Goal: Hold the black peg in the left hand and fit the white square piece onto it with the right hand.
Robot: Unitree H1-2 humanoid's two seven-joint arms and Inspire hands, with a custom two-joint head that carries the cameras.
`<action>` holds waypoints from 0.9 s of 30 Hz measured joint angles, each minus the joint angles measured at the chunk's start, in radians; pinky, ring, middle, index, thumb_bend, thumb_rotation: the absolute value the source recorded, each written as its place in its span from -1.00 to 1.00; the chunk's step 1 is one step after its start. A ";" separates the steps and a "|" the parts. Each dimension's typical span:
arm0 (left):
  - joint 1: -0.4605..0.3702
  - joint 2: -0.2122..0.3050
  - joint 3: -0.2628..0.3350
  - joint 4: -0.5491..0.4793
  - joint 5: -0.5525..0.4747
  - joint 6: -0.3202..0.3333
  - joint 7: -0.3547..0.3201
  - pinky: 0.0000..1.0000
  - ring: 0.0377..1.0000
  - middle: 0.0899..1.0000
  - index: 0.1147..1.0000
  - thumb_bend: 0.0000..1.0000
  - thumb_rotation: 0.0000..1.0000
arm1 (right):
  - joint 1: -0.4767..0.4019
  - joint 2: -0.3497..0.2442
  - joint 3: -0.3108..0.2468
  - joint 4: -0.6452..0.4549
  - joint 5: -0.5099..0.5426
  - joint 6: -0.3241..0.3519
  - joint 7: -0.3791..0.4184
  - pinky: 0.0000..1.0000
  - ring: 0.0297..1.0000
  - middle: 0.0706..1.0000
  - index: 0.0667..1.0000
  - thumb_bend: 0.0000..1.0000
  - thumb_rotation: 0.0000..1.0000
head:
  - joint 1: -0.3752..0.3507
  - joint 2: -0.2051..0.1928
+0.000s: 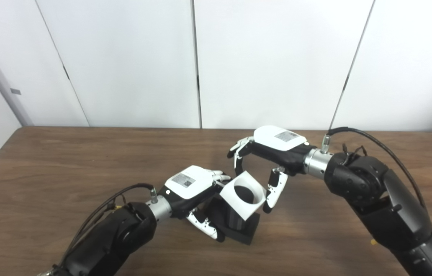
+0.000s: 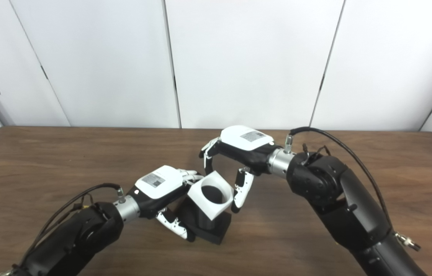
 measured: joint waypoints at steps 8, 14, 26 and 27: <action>0.000 -0.001 -0.001 0.000 0.000 0.002 0.000 0.74 0.82 0.76 -0.14 0.04 -0.84 | 0.000 0.014 0.014 0.033 -0.006 0.000 0.000 0.55 0.70 0.57 -0.11 0.04 -0.74 | 0.000 0.002; 0.000 -0.001 -0.001 -0.002 0.000 0.004 -0.004 0.74 0.82 0.77 -0.14 0.04 -0.84 | 0.000 0.017 0.015 0.038 -0.007 0.000 0.000 0.56 0.70 0.56 -0.11 0.04 -0.74 | 0.002 0.003; 0.000 -0.001 -0.002 -0.009 0.003 0.009 -0.007 0.73 0.82 0.76 -0.14 0.04 -0.84 | -0.004 0.018 0.020 0.051 -0.007 -0.001 0.000 0.58 0.70 0.56 -0.11 0.04 -0.74 | 0.000 0.012; 0.000 -0.001 -0.002 -0.009 0.003 0.009 -0.007 0.73 0.82 0.76 -0.14 0.04 -0.84 | -0.005 0.018 0.023 0.054 -0.008 -0.002 0.000 0.59 0.70 0.56 -0.11 0.04 -0.74 | 0.000 0.012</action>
